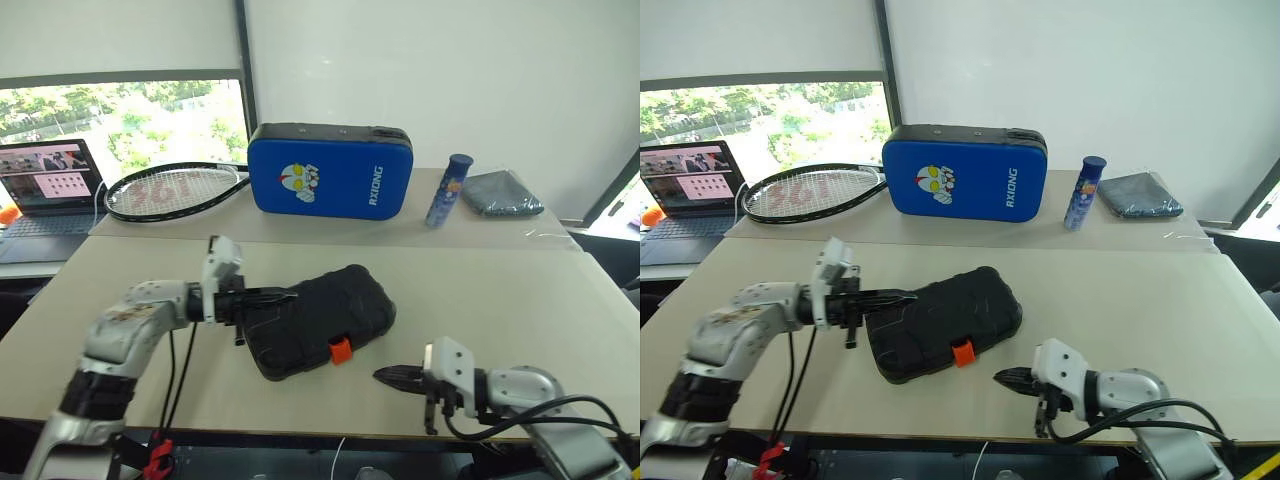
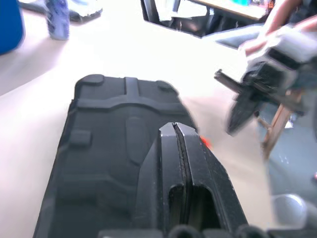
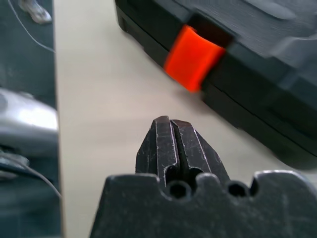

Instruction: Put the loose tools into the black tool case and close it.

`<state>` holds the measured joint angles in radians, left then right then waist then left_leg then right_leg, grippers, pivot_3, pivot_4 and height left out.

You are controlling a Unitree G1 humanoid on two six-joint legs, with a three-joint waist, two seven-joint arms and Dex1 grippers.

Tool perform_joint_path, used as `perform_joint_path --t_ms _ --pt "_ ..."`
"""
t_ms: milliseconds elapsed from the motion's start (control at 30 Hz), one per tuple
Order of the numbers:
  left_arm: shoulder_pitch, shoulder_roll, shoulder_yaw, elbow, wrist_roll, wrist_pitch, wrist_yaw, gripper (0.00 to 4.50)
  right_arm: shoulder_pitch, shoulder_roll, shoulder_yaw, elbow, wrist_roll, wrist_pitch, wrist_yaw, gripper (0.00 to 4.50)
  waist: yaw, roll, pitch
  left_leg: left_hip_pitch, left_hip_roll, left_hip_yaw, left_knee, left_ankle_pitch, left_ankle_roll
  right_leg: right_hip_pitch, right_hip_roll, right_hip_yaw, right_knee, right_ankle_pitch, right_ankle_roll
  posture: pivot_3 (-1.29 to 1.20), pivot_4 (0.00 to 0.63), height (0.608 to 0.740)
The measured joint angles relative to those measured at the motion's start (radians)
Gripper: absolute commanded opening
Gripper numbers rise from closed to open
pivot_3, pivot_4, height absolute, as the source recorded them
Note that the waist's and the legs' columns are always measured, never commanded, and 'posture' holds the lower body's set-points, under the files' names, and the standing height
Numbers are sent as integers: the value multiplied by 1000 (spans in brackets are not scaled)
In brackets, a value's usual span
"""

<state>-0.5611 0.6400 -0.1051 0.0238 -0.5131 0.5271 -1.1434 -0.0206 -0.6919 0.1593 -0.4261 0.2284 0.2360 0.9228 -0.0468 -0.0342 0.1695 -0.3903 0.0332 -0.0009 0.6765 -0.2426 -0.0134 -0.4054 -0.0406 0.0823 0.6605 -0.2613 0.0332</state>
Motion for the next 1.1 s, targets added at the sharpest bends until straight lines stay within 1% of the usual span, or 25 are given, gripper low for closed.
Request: perform_joint_path --t_ms 67,167,300,400,667,833,1100 --pt "-47 -46 -57 81 64 -29 7 29 -46 21 29 5 -28 17 -23 0 3 0 0 -1 0 0 0 0 0 -1 0 0 -1 0 0 0 150 740" --pt "-83 -83 -94 139 119 -51 15 29 -92 34 51 17 -52 20 -37 0 6 0 0 -3 0 -1 0 0 0 -1 0 -1 -3 0 0 0 150 740" --pt "-119 -115 -106 188 184 -104 36 29 -133 57 78 44 -68 28 -41 0 9 0 0 -3 0 -1 0 -1 1 -1 -1 -1 -3 0 0 0 150 740" --pt "-133 -141 -107 209 207 -108 53 29 -162 64 101 53 -78 30 -39 0 11 0 0 -3 0 -1 0 -1 1 0 -1 -1 -3 0 0 0 150 740" --pt "-135 -144 -118 204 244 -102 34 29 -174 86 137 83 -104 30 -36 0 8 0 0 -1 0 -1 0 0 1 2 -1 -1 -2 0 0 0 150 740" --pt "-136 -144 -131 184 260 -64 43 29 -174 109 146 91 -119 29 -39 0 7 0 0 0 0 -1 0 0 1 2 -1 -1 -2 0 0 0 150 740" --pt "-136 -144 -134 188 284 -52 68 29 -189 138 150 115 -139 27 -42 0 3 0 0 4 0 -1 1 0 0 4 0 0 1 -3 5 0 150 740"
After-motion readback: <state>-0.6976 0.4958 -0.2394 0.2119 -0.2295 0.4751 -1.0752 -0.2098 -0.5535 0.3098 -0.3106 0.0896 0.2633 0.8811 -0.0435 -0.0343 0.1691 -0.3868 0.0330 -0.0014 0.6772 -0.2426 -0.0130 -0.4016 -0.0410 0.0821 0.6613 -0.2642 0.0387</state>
